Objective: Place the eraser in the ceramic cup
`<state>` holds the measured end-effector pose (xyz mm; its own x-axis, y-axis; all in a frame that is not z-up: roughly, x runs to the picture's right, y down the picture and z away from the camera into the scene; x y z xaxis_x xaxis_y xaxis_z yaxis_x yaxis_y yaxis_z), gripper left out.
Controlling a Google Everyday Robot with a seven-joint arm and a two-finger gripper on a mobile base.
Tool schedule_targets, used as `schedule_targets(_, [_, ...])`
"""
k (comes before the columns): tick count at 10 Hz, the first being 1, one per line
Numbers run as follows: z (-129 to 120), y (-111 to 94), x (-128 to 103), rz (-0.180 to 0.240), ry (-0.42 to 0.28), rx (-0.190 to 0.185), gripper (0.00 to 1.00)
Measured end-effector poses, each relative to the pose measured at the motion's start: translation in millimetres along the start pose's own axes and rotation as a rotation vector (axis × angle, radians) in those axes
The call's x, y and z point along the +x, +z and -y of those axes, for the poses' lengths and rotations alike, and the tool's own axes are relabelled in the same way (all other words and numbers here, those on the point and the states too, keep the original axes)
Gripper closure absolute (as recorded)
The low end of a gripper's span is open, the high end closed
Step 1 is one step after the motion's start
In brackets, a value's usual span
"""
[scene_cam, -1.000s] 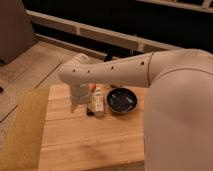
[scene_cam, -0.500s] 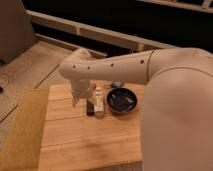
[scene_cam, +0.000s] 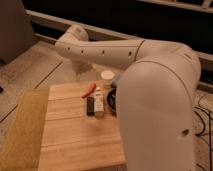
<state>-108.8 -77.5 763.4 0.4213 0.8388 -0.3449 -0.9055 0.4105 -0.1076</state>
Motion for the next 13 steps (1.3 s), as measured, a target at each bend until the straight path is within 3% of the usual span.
schedule_targets(1, [-14, 10, -6, -0.001, -0.052, -0.032, 0.35])
schedule_targets(4, [-35, 33, -9, -0.025, -0.095, -0.12, 0.35])
schedule_targets(6, [-38, 51, -8, -0.077, -0.104, -0.149, 0.35])
schedule_targets(8, [-37, 64, -7, -0.136, -0.136, -0.145, 0.35])
schedule_targets(10, [-40, 70, -7, -0.181, -0.174, -0.113, 0.35])
schedule_targets(11, [-41, 72, -7, -0.197, -0.193, -0.082, 0.35])
schedule_targets(13, [-42, 75, -8, -0.192, -0.173, -0.06, 0.35])
